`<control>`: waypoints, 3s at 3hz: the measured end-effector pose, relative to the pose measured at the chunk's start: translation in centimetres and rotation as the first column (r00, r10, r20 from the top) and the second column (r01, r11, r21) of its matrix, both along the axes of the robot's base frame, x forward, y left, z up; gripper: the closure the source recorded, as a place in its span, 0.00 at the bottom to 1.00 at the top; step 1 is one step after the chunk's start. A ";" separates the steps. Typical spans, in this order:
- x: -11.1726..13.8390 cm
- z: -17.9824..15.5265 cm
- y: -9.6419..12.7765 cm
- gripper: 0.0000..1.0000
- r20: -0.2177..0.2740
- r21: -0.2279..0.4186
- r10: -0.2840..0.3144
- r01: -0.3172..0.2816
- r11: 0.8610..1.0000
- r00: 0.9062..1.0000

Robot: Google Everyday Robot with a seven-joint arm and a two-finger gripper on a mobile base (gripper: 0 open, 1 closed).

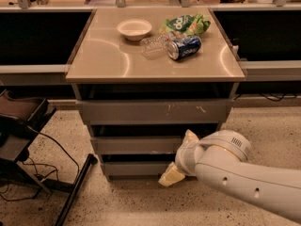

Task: Open middle drawer

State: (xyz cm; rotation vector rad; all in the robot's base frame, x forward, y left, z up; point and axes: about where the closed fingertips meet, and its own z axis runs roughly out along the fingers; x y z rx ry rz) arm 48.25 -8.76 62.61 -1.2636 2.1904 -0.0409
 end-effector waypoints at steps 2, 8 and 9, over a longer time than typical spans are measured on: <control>3.7 -3.9 -1.5 0.00 0.002 0.034 -0.054 0.054 0.998 0.999; 13.6 -14.1 7.7 0.00 0.037 0.198 -0.073 0.064 0.978 0.997; 16.6 -18.6 7.7 0.00 -0.019 0.204 -0.124 0.125 0.971 0.992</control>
Offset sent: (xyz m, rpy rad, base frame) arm 0.0288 -0.0120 -0.0268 0.0416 0.0060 -0.0533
